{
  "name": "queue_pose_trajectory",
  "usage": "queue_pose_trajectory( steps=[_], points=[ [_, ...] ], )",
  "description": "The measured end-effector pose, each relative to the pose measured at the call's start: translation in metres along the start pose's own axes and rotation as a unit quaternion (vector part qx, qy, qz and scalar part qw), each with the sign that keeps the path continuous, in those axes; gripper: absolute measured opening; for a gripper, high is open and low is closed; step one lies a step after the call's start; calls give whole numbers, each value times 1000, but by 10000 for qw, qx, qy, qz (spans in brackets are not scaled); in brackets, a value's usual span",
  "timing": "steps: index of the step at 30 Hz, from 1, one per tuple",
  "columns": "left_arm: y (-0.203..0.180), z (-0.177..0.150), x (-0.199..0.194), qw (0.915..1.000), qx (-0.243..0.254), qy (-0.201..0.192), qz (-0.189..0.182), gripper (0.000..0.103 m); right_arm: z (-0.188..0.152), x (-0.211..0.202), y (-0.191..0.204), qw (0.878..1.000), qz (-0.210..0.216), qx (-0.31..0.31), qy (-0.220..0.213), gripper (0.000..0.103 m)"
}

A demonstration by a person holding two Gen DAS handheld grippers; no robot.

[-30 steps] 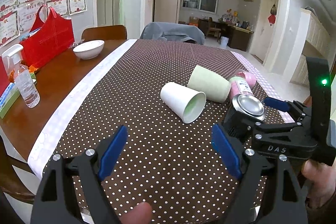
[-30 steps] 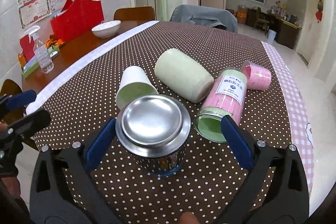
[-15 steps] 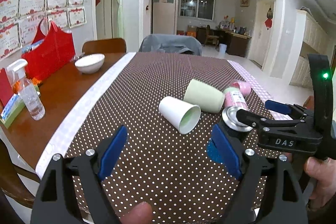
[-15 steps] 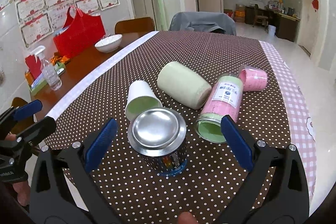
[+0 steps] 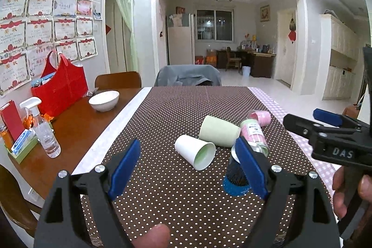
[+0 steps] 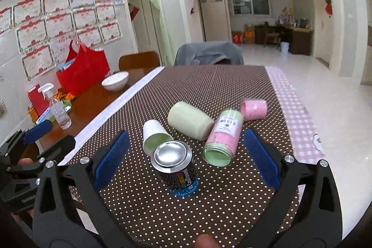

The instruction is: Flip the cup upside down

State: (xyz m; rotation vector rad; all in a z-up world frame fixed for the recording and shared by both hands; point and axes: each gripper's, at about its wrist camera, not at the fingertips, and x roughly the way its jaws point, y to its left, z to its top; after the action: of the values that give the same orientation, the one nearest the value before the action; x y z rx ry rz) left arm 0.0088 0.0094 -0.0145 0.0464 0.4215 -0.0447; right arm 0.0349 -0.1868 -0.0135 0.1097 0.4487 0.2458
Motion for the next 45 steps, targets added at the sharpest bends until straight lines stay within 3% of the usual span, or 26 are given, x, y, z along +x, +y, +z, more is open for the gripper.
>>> queue_pose_trajectory(
  steps=[11,45],
  points=[
    [-9,3,-28,9995,49,-298,26,82,-4,-48,9,9960,-538,-153,-693,97],
    [-4,4,-41,9992,-116,-351,134,82,-12,-45,20,9971,-529,-162,-531,97]
  ],
)
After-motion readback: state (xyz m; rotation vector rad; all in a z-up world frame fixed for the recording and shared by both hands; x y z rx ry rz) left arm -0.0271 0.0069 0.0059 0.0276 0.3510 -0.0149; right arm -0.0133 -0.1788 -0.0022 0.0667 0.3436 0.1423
